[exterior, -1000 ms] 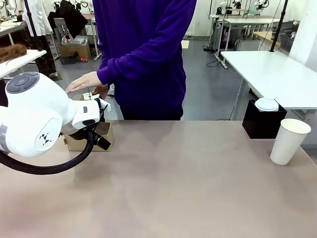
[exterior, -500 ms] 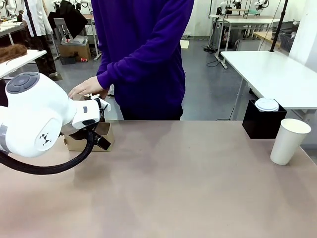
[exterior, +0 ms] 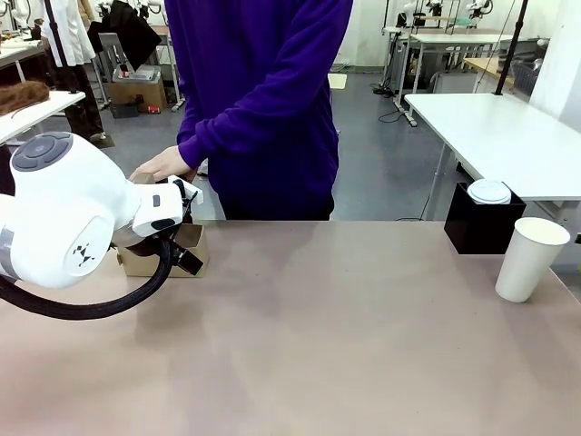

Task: Pour a drink into a cup and package it in a carrier.
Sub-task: Pick up the 600 ml Paper Cup and place it in the middle top area of the table.

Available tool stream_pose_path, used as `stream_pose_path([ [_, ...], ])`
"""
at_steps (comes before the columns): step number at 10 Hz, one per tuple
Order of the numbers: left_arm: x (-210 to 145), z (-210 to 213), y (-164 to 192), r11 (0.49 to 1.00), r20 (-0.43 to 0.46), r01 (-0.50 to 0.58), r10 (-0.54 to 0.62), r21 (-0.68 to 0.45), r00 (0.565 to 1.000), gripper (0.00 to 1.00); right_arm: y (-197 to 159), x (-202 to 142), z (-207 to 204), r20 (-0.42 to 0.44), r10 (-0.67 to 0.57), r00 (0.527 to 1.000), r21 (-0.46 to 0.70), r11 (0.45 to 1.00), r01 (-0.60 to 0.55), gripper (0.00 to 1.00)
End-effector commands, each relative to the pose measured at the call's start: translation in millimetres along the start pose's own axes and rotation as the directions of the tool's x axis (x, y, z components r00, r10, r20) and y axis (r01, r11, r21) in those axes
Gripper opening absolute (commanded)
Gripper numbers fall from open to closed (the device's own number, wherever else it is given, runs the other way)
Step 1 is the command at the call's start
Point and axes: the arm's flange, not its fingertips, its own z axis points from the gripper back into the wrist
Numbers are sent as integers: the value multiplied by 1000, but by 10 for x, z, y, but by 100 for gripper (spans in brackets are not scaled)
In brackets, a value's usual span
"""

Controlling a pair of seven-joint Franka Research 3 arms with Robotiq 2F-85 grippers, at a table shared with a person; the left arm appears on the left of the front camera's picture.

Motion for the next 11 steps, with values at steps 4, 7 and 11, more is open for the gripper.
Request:
stream_pose_path([
  [4,-3,2,3,1000,0,-1,1,-1,1000,100,-111,-221,-267,40,-19,999,11,1000,18,100],
  [7,-3,2,3,1000,0,-1,1,-1,1000,100,-114,-302,-415,56,-51,997,7,999,51,100],
  [11,-3,2,3,1000,0,-1,1,-1,1000,100,-166,-352,-564,52,-63,997,-10,998,63,100],
])
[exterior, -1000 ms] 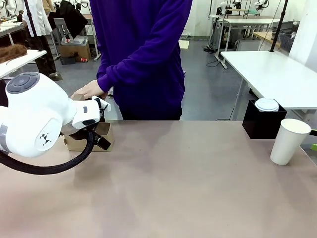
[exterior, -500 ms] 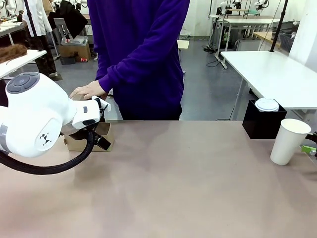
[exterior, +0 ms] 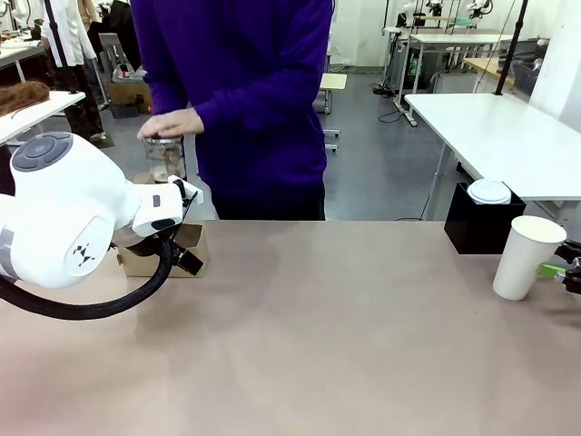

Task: Pour a drink into a cup and package it in a carrier.
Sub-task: Pick up the 600 ml Paper Cup and place it in the middle top area of the table.

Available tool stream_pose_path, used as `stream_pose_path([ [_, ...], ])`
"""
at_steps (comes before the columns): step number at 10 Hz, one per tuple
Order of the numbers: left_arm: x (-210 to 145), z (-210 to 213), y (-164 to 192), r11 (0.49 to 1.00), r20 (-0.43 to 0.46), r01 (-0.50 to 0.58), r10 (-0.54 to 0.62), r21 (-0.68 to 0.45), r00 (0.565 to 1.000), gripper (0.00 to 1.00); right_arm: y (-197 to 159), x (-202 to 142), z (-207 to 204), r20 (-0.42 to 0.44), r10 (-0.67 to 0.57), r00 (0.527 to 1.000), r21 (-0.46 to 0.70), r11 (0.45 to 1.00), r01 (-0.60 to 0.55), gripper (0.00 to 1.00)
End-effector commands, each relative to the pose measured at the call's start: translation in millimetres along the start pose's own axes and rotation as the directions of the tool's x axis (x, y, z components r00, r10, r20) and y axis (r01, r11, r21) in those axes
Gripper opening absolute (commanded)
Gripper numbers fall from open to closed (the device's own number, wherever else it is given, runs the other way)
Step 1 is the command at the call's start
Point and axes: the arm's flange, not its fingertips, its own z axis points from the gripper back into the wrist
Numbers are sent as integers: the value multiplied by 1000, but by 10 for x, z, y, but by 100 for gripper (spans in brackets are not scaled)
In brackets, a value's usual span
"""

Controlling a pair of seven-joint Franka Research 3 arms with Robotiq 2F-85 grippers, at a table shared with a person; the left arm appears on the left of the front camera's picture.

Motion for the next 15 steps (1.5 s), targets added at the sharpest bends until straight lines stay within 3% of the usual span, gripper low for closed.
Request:
stream_pose_path([
  [1,-3,2,3,1000,1,-1,1,-1,1000,100,-79,-7,-119,-5,-11,1000,-20,1000,11,100],
  [14,-3,2,3,1000,1,-1,1,-1,1000,100,-129,4,-738,-39,-100,994,90,991,103,100],
  [15,-3,2,3,1000,1,-1,1,-1,1000,100,-124,-4,-730,-51,-111,993,113,987,116,80],
])
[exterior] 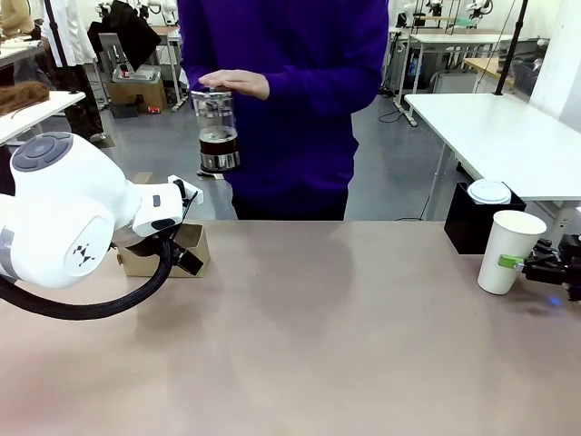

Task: Pour a drink into a cup and package it in a carrier.
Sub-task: Pick up the 600 ml Paper Cup and place it in the middle top area of the table.

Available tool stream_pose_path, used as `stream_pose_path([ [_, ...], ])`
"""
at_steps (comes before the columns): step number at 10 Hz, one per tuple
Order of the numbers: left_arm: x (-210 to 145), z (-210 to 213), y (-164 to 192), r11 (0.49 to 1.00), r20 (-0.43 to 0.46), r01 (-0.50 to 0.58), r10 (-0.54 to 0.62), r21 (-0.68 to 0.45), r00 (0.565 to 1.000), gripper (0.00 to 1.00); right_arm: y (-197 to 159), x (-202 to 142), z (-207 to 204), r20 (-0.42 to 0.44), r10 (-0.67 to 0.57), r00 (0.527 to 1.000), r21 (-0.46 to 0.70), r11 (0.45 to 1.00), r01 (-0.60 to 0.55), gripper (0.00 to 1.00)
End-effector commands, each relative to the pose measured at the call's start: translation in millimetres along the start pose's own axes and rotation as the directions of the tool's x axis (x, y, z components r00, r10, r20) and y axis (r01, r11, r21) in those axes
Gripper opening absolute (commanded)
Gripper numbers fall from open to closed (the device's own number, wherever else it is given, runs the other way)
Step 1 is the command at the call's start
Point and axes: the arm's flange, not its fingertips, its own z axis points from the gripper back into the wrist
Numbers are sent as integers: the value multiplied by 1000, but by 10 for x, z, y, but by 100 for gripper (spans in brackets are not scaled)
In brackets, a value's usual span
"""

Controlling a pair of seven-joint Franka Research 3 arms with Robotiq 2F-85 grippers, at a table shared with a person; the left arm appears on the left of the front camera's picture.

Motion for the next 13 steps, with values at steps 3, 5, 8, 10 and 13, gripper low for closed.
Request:
stream_pose_path([
  [3,-3,2,3,1000,1,-1,1,-1,1000,100,0,0,0,0,0,1000,0,1000,0,86],
  [5,-3,2,3,1000,1,-1,1,-1,1000,100,8,-7,13,-7,-8,1000,7,1000,8,86],
  [8,-3,2,3,1000,1,-1,1,-1,1000,100,572,521,-434,24,68,997,-132,989,-65,87],
  [10,-3,2,3,1000,1,-1,1,-1,1000,100,758,729,-943,25,71,997,-130,989,-67,87],
  [13,-3,2,3,1000,1,-1,1,-1,1000,100,688,677,-2009,-8,55,998,-164,985,-56,87],
])
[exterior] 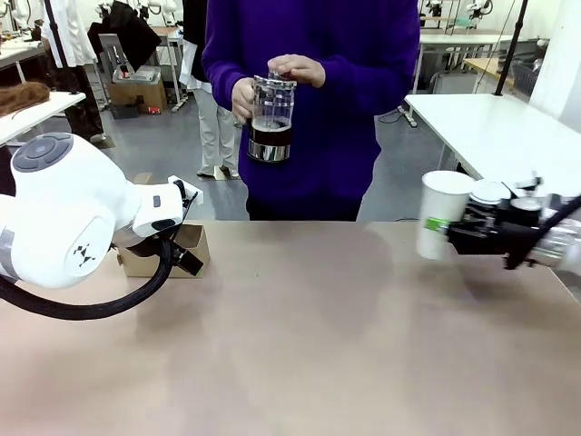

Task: Pour a drink into a cup and package it in a carrier.
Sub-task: Pick up the 600 ml Paper Cup and place it in the middle top area of the table.

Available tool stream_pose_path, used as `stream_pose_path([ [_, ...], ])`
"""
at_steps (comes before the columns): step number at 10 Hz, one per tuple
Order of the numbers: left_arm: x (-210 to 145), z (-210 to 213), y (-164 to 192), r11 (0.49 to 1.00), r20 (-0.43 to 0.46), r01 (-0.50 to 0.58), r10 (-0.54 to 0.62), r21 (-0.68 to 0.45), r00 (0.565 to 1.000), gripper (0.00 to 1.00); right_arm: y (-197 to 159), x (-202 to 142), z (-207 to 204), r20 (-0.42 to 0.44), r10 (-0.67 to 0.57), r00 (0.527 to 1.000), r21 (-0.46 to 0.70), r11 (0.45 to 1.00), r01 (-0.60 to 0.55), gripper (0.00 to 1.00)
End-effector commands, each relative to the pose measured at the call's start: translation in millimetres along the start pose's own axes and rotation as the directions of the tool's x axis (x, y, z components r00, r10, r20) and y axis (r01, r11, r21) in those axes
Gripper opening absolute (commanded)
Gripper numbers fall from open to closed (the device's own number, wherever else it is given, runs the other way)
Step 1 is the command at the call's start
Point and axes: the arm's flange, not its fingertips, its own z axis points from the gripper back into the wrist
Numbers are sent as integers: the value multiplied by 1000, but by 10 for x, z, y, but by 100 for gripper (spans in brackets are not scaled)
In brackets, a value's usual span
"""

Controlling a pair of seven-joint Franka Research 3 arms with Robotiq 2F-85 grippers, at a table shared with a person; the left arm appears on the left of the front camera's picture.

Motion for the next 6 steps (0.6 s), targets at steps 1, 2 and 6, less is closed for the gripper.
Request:
stream_pose_path([
  [1,-3,4,3,1000,1,-2,2,-1,1000,100,-173,-102,-576,-1,-18,1000,-46,999,18,87],
  [2,-3,4,3,1000,1,-2,2,-1,1000,100,-256,-185,-801,8,-30,1000,-55,998,30,87],
  [6,-3,4,3,1000,1,-2,2,-1,1000,100,-560,-441,-1286,22,-21,1000,-88,996,23,87],
])
